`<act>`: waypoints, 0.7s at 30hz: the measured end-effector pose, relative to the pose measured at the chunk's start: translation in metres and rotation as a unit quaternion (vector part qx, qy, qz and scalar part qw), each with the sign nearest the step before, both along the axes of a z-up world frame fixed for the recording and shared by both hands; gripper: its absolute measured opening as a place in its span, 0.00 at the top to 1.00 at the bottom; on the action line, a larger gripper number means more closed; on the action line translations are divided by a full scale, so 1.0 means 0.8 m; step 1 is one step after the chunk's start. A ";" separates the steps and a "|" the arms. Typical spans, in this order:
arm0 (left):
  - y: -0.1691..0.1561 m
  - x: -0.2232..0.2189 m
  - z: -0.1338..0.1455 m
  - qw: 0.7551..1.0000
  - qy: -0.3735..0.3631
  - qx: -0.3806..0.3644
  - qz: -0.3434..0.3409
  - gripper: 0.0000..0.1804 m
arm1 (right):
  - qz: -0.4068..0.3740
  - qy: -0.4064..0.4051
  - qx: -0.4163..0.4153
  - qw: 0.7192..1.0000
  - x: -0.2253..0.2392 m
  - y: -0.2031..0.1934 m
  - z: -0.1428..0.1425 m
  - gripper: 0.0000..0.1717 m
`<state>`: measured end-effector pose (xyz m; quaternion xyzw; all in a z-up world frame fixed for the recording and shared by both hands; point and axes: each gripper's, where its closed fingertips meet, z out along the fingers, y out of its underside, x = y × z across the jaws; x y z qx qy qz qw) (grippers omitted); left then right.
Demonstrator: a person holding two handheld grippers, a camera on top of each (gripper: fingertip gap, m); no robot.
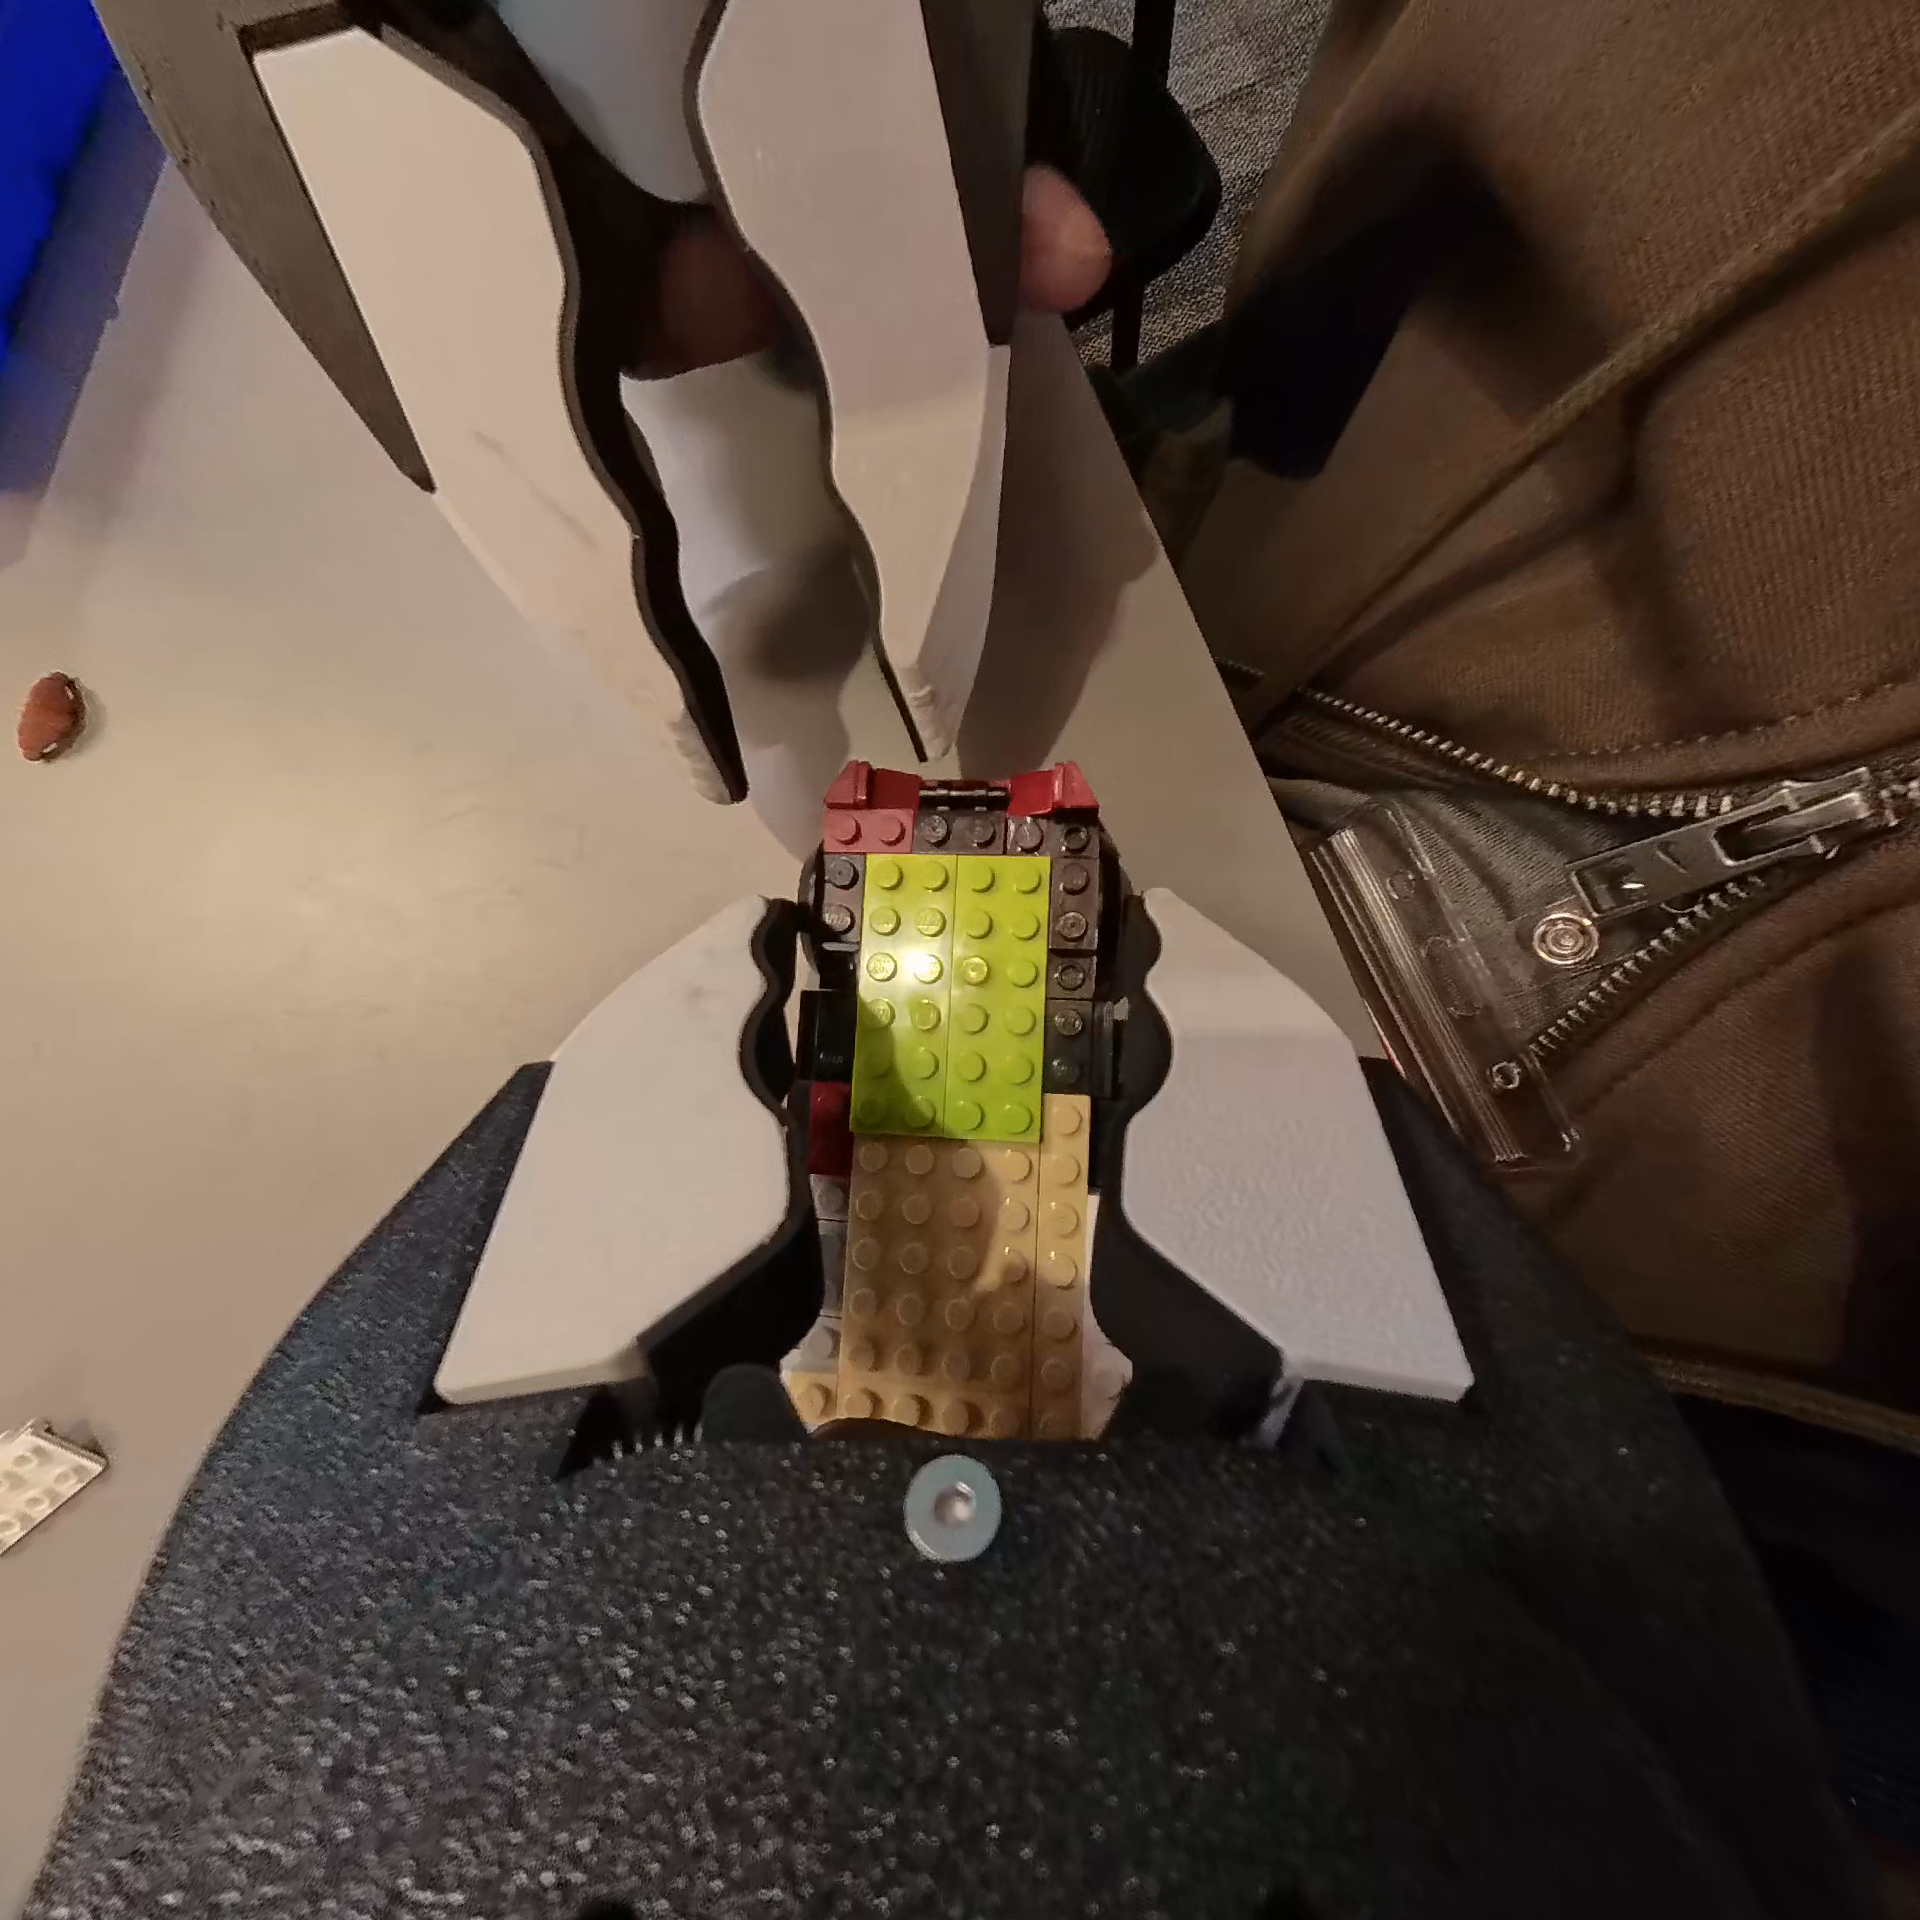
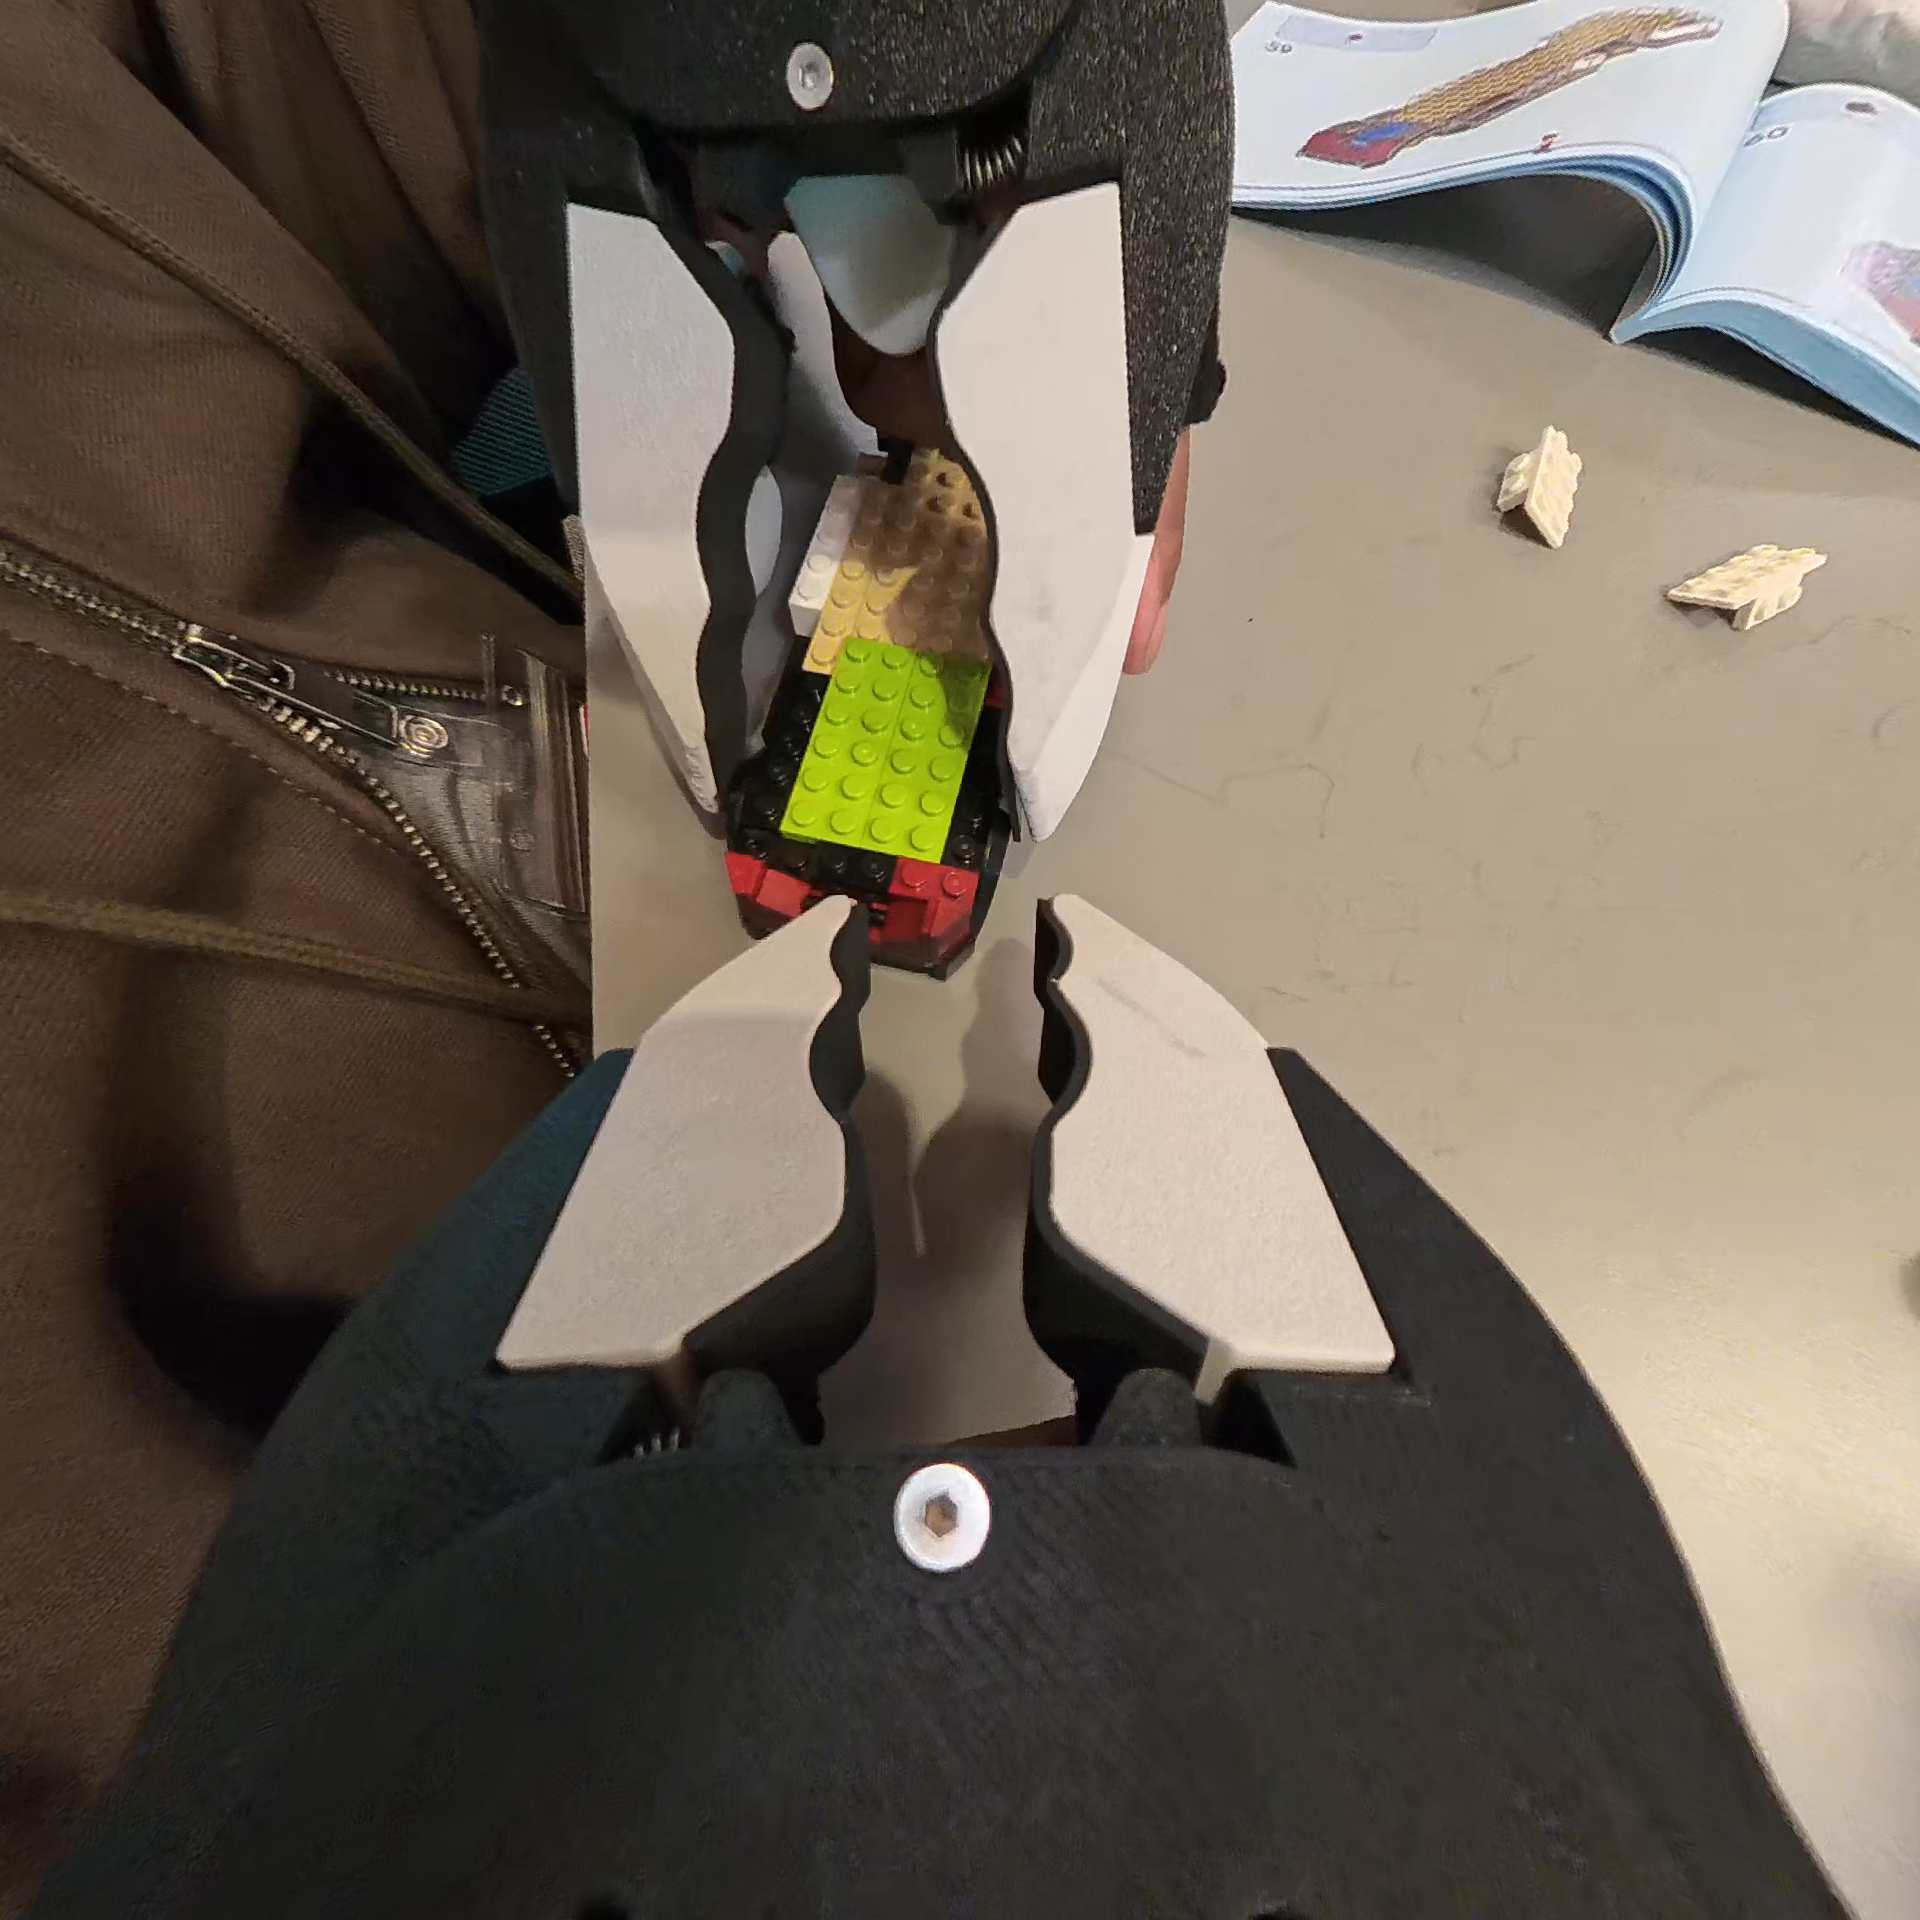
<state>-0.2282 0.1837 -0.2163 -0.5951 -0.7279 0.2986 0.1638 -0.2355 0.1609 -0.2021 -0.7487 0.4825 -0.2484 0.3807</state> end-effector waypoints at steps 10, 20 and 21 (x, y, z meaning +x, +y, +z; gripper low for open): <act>-0.001 0.001 0.000 1.000 0.001 0.003 0.002 0.67 | -0.007 -0.001 0.010 1.000 0.001 -0.003 0.002 0.82; 0.000 0.001 0.000 1.000 0.001 0.002 0.004 0.67 | -0.009 0.003 0.009 1.000 0.001 -0.004 0.001 0.82; 0.000 0.001 0.000 1.000 0.001 0.003 0.004 0.67 | -0.008 0.003 0.008 1.000 0.001 -0.003 0.001 0.82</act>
